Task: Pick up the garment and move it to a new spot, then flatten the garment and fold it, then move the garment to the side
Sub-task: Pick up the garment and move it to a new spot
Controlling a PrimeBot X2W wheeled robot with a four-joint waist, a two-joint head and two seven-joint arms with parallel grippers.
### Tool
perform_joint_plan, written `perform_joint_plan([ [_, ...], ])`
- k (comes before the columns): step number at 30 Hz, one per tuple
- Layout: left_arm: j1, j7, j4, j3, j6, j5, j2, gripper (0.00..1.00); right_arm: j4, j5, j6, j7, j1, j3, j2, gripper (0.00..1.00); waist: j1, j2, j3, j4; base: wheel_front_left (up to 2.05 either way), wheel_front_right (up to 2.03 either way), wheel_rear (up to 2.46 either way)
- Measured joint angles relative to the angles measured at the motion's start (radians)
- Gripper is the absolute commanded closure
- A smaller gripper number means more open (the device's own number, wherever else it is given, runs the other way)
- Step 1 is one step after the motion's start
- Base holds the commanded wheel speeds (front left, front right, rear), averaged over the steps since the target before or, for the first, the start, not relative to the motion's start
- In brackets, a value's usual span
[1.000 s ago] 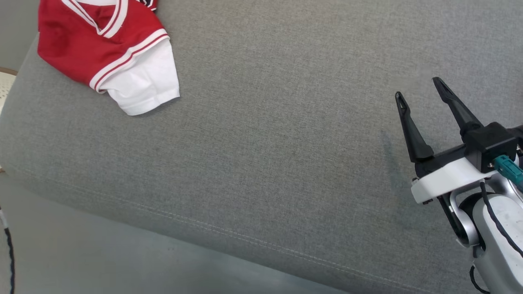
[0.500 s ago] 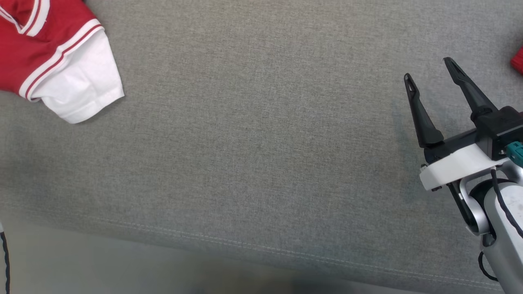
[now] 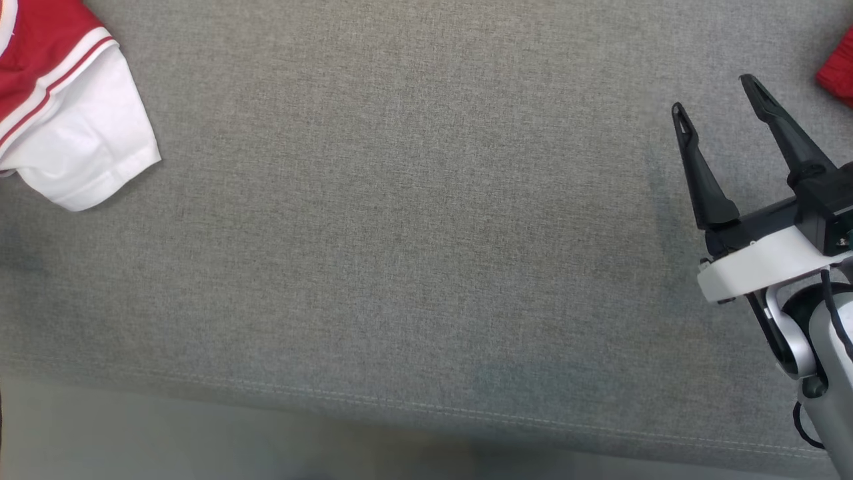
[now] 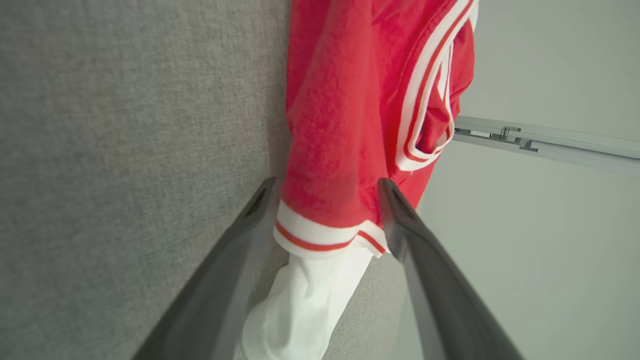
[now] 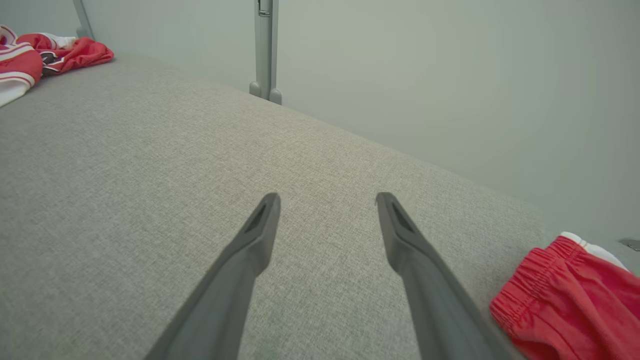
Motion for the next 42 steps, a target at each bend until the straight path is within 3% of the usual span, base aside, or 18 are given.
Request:
perform_joint_plan([
  [12, -0.107, 0.013, 0.103, -0.021, 0.0, 0.0, 0.011, 0.0, -0.037, -0.002, 0.0, 0.022, -0.011, -0.015, -0.007, 0.0, 0.0, 0.0, 0.037, -0.013, 0.0, 0.0, 0.0],
  [13, -0.117, 0.013, 0.104, -0.027, 0.0, 0.002, 0.008, 0.25, -0.038, -0.002, 0.0, 0.022, -0.011, -0.015, -0.007, 0.0, 0.0, 0.0, 0.039, -0.013, 0.0, 0.0, 0.0],
  [14, -0.125, 0.013, 0.106, -0.031, 0.0, 0.003, 0.006, 0.6, -0.04, -0.003, 0.0, 0.025, -0.011, -0.015, -0.007, 0.0, 0.0, 0.0, 0.04, -0.013, 0.0, 0.0, 0.0],
  [15, -0.131, 0.013, 0.107, -0.035, 0.0, 0.006, 0.004, 0.85, -0.041, -0.003, 0.0, 0.026, -0.011, -0.015, -0.007, 0.0, 0.0, 0.0, 0.04, -0.014, 0.0, 0.0, 0.0],
  [16, -0.136, 0.013, 0.107, -0.04, 0.0, 0.015, 0.003, 1.0, -0.042, -0.004, 0.0, 0.027, -0.011, -0.016, -0.007, 0.0, 0.0, 0.0, 0.041, -0.014, 0.0, 0.0, 0.0],
  [22, -0.157, 0.032, 0.077, -0.076, -0.007, 0.037, -0.025, 1.0, -0.043, -0.004, -0.002, 0.026, -0.01, -0.024, -0.002, 0.0, 0.0, 0.0, 0.032, -0.013, 0.0, 0.0, 0.0],
  [26, -0.211, 0.039, 0.019, -0.089, -0.069, 0.035, -0.071, 1.0, -0.032, -0.003, -0.002, 0.009, -0.01, -0.027, 0.014, 0.0, -0.0001, 0.0, 0.019, -0.005, 0.0, 0.0, 0.0],
  [27, -0.216, 0.039, -0.002, -0.107, -0.106, 0.036, -0.105, 1.0, -0.015, 0.0, -0.002, -0.005, -0.009, -0.019, 0.032, 0.0, 0.0, 0.0, 0.007, -0.003, 0.0, 0.0, 0.0],
  [35, -0.143, 0.039, -0.046, -0.228, -0.205, 0.082, -0.294, 1.0, 0.059, 0.022, -0.002, -0.063, -0.002, 0.01, 0.083, 0.0, 0.0, 0.0, -0.07, -0.002, 0.0, 0.0, 0.0],
  [42, -0.02, 0.0, -0.052, -0.314, -0.225, 0.117, -0.43, 1.0, 0.12, 0.056, -0.002, -0.101, 0.041, 0.037, 0.119, 0.0, -0.0001, 0.0, -0.157, -0.019, 0.0, 0.0, 0.0],
])
